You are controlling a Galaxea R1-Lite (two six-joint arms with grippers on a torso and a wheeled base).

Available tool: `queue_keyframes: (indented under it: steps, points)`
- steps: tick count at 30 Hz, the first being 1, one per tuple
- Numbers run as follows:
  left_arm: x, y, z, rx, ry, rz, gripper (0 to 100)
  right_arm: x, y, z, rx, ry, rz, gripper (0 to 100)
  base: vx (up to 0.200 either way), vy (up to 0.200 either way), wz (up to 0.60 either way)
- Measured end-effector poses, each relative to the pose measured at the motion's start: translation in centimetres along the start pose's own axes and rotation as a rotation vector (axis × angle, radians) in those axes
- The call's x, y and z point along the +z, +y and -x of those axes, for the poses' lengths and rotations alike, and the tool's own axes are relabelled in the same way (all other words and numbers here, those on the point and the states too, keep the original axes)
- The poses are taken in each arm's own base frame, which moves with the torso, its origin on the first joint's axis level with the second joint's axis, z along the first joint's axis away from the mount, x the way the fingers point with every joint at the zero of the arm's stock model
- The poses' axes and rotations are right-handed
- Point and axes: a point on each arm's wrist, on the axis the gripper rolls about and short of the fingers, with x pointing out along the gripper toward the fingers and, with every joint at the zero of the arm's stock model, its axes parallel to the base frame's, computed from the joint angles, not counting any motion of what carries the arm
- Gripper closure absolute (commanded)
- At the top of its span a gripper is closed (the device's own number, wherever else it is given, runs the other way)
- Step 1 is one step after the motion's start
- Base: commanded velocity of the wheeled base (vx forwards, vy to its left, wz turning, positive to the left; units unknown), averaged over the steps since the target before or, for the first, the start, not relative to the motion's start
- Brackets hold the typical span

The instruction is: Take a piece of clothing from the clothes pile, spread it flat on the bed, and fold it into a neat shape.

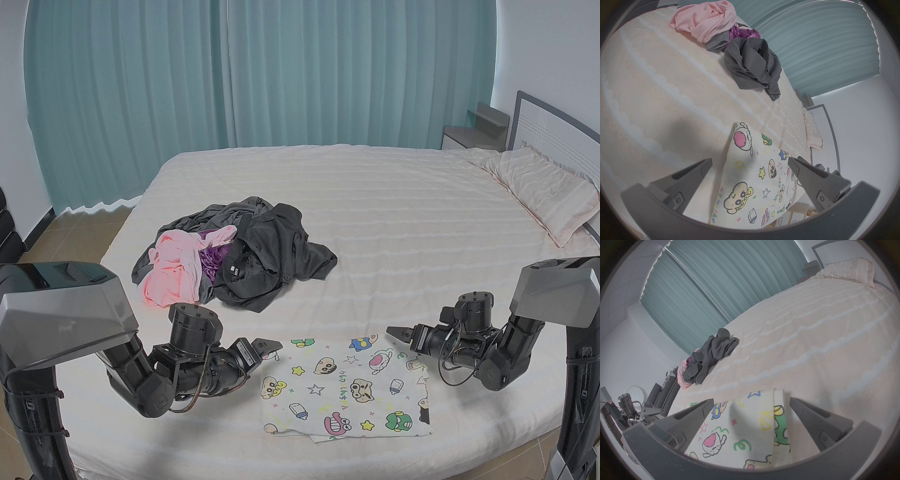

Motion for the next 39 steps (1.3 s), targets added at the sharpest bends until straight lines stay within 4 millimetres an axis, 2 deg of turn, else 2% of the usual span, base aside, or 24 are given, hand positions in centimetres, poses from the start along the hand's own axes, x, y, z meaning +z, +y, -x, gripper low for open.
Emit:
queue_keyframes:
  steps: [2,3,26,27,33,39]
  points:
    - [0.0,0.0,0.0,0.000,0.000,0.000,0,0.0,0.0,-0.2,0.002,0.000,0.001,0,0.000,0.000,0.00]
    - [0.0,0.0,0.0,0.000,0.000,0.000,0,-0.1,0.1,-0.3,0.003,0.001,0.002,100,0.000,0.000,0.00]
    - [0.0,0.0,0.0,0.000,0.001,-0.001,0,0.7,-1.0,-0.9,-0.046,-0.023,-0.014,100,0.000,0.000,0.00]
    - [0.0,0.0,0.0,0.000,0.001,-0.001,0,0.7,-1.1,-0.9,-0.046,-0.023,-0.015,0,0.000,0.000,0.00]
    - [0.0,0.0,0.0,0.000,0.001,-0.001,0,0.7,-1.1,-0.7,-0.049,-0.023,-0.021,0,0.000,0.000,0.00]
    - [0.1,-0.1,0.1,-0.003,-0.010,-0.005,0,1.6,-1.2,-0.1,-0.062,-0.058,-0.028,0,0.000,0.000,0.00]
